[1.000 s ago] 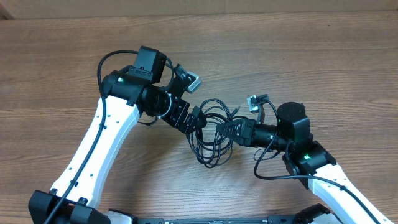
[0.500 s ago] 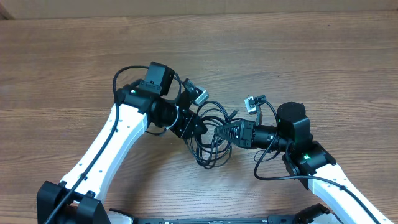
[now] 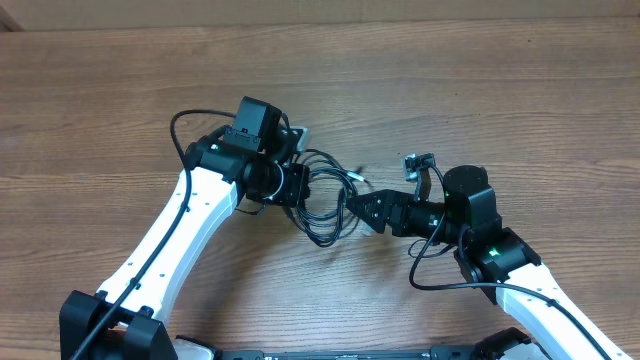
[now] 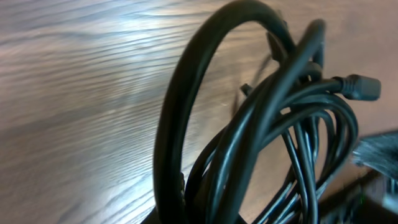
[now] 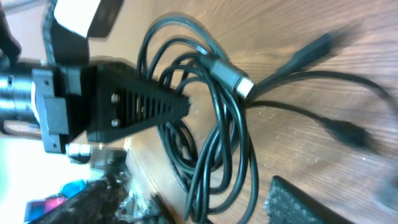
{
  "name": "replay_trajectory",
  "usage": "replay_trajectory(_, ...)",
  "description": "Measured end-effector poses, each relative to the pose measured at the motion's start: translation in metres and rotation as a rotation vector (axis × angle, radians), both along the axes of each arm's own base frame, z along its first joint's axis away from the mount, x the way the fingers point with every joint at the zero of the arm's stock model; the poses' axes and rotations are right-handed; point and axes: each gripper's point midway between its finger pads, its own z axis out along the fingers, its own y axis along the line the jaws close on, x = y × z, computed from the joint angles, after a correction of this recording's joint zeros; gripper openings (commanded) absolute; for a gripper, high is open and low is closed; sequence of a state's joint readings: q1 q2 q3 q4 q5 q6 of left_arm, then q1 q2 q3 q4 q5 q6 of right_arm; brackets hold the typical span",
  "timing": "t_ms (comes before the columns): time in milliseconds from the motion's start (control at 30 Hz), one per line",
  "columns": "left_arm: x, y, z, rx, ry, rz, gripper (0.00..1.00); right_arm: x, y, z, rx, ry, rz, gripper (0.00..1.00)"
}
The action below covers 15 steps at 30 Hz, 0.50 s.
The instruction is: Untangle cables
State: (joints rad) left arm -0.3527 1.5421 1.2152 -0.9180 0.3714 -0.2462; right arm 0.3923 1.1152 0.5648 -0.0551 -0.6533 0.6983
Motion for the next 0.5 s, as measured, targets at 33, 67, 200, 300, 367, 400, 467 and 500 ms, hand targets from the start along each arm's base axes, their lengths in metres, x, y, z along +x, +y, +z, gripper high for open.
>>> replay_trajectory(33, 0.001, 0.003, -0.001, 0.012, 0.011, 0.043, 0.04, 0.001, -0.001, -0.001, -0.006, -0.001, -0.009, 0.77)
replay_trajectory(67, 0.002, 0.006, -0.002, 0.019, 0.021, 0.076, 0.04, 0.003, -0.002, -0.002, -0.013, -0.005, -0.017, 0.71)
replay_trajectory(200, 0.005, 0.010, -0.004, 0.025, 0.066, 0.209, 0.04, 0.001, -0.006, -0.010, -0.043, 0.021, -0.032, 0.64)
replay_trajectory(300, 0.005, 0.012, -0.004, 0.021, 0.092, 0.277, 0.04, -0.003, -0.009, -0.019, -0.070, 0.062, -0.039, 0.56)
replay_trajectory(367, 0.005, 0.012, -0.004, 0.018, 0.101, 0.297, 0.04, -0.003, -0.009, -0.019, -0.070, 0.060, -0.039, 0.47)
replay_trajectory(400, 0.005, 0.012, -0.004, 0.017, 0.103, 0.301, 0.04, -0.002, -0.007, -0.017, -0.066, 0.051, -0.038, 0.46)
replay_trajectory(467, 0.005, 0.012, -0.004, 0.017, 0.104, 0.303, 0.04, -0.003, -0.002, -0.012, -0.052, 0.027, -0.022, 0.45)
replay_trajectory(500, 0.005, 0.012, -0.004, 0.018, 0.103, 0.302, 0.04, -0.004, 0.003, -0.009, -0.043, 0.017, -0.009, 0.45)
